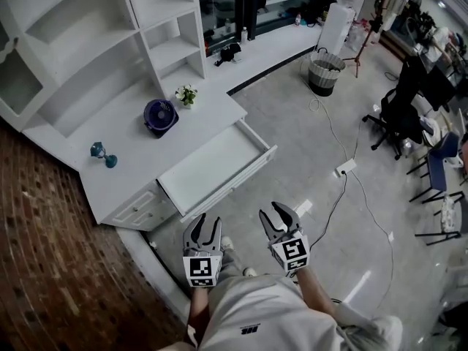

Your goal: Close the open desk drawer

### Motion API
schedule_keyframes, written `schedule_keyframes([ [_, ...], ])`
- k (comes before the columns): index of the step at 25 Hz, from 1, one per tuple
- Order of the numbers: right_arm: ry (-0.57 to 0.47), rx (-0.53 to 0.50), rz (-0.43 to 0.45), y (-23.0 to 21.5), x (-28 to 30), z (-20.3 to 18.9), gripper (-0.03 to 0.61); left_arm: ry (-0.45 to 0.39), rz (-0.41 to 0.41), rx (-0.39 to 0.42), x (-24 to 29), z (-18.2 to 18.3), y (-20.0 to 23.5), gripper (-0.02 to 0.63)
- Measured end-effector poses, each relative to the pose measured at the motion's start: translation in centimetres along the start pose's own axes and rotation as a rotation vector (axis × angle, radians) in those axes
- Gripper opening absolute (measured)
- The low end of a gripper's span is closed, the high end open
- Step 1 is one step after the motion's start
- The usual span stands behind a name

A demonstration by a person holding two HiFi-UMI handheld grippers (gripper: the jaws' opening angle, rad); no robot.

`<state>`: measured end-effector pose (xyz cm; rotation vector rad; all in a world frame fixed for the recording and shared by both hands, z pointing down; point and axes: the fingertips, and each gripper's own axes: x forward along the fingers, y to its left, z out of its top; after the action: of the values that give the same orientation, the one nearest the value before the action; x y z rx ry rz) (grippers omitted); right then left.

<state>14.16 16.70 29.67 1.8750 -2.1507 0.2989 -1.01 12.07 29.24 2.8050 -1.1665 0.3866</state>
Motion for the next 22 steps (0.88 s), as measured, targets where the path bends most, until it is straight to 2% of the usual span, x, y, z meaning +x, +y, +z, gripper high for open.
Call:
schedule_keyframes([
  [11, 0.04, 0.044, -0.049, -0.8, 8.9, -0.5, 0.166, 0.052, -0.077, -0.015, 7.4, -2.3, 6.0, 0.164],
  [22, 0.172, 0.085, -0.114, -2.4, 14.4, -5.8, 0.166, 0.149, -0.202, -0.031, 13.3, -6.8, 7.5, 0.161],
])
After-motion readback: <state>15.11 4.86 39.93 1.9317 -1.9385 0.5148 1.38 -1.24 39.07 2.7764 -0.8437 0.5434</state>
